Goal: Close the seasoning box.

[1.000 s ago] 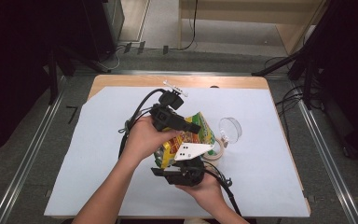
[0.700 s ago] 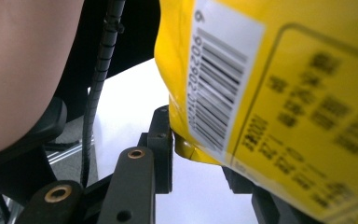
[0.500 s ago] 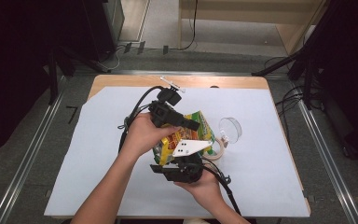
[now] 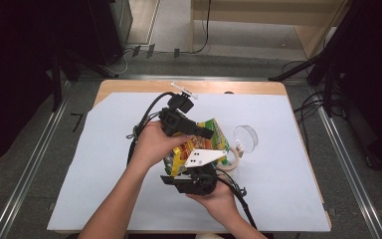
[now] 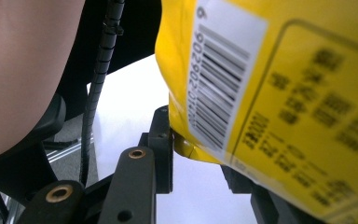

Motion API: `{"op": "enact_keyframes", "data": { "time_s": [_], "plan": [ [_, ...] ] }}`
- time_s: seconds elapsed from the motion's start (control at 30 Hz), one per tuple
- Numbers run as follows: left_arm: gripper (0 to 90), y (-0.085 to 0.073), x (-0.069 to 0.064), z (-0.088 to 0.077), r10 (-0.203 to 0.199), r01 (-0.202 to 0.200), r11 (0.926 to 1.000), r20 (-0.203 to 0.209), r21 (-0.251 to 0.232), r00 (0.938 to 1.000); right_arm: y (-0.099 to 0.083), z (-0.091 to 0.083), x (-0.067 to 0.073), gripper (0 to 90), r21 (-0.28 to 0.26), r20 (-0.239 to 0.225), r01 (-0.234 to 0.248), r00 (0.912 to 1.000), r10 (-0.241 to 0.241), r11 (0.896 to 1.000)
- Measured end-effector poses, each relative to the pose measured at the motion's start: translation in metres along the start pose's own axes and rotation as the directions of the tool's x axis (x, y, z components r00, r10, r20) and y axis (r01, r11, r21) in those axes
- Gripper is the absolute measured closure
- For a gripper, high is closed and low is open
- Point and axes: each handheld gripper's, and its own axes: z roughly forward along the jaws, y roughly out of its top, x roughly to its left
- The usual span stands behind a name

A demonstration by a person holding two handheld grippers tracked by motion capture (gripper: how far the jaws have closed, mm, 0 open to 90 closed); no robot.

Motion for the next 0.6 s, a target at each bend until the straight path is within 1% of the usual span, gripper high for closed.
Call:
{"op": "enact_keyframes", "data": {
  "time_s": [0.23,0.3,0.53,0.6],
  "plan": [
    [70.7,-0.0004,0.0000,-0.0012,-0.001,0.001,1.0000,-0.002,0.000,1.0000,0.0008,-0.0003,0.0012,69.5,0.002,-0.004,-0.003,1.0000,0.003,1.000],
    [70.6,-0.0003,0.0017,-0.0010,-0.008,0.008,1.0000,0.004,-0.005,1.0000,0.0016,0.0000,0.0019,69.4,0.002,-0.008,-0.017,0.9998,0.017,1.000],
    [70.6,-0.0008,0.0011,-0.0009,-0.002,0.002,1.0000,0.002,-0.009,1.0000,0.0009,0.0000,0.0008,69.6,0.005,-0.005,-0.008,1.0000,0.008,1.000],
    [70.5,-0.0008,0.0010,-0.0009,-0.003,0.003,1.0000,0.002,-0.009,1.0000,0.0010,0.0000,0.0011,69.5,0.005,-0.007,-0.012,0.9999,0.012,1.000]
  ]
}}
